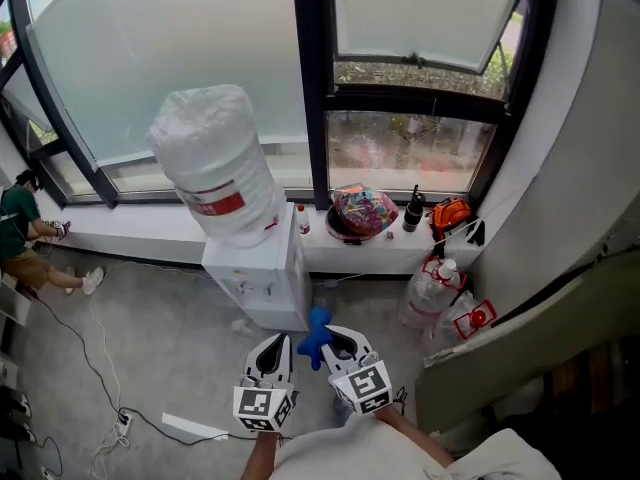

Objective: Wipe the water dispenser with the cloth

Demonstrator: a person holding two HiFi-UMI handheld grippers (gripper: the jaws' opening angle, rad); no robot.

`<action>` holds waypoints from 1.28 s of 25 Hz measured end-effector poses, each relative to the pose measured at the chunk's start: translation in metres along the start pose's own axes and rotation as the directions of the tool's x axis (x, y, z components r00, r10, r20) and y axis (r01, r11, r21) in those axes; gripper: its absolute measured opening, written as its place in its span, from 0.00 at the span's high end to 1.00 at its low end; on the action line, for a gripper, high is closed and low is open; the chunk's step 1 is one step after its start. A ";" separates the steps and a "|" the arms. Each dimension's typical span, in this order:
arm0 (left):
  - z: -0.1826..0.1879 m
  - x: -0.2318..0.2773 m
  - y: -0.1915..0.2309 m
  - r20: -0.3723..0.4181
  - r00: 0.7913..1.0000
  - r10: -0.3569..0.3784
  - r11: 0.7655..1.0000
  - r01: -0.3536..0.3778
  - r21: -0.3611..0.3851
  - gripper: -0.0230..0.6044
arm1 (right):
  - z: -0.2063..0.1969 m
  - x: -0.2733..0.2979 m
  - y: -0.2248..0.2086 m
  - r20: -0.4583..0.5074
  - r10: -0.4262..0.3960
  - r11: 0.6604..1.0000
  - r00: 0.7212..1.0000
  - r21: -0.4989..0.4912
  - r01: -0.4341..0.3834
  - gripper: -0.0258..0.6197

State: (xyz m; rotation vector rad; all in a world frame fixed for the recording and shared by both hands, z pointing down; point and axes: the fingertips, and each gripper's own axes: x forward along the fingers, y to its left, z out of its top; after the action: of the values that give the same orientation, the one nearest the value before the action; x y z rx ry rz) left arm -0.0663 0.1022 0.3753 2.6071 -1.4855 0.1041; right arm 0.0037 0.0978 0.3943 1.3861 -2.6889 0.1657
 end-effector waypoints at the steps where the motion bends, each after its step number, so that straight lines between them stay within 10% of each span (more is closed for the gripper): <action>1: -0.004 -0.015 -0.002 -0.004 1.000 0.000 1.000 0.000 0.005 0.94 | -0.002 -0.010 0.012 0.005 -0.003 1.000 1.000 0.001 0.003 0.91; 17: -0.051 -0.161 -0.078 -0.011 0.999 -0.048 0.998 0.048 -0.029 0.94 | -0.037 -0.142 0.124 0.010 -0.051 0.998 0.999 -0.034 0.051 0.91; 32: -0.043 -0.183 -0.082 0.017 0.999 -0.038 0.999 0.039 -0.017 0.94 | -0.025 -0.151 0.142 0.040 -0.041 0.998 0.998 -0.050 0.043 0.91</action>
State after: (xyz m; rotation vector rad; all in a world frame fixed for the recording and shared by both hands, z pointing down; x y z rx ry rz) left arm -0.0889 0.3056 0.3868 2.6278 -1.4342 0.0646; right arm -0.0233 0.3047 0.3896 1.4446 -2.6728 0.0664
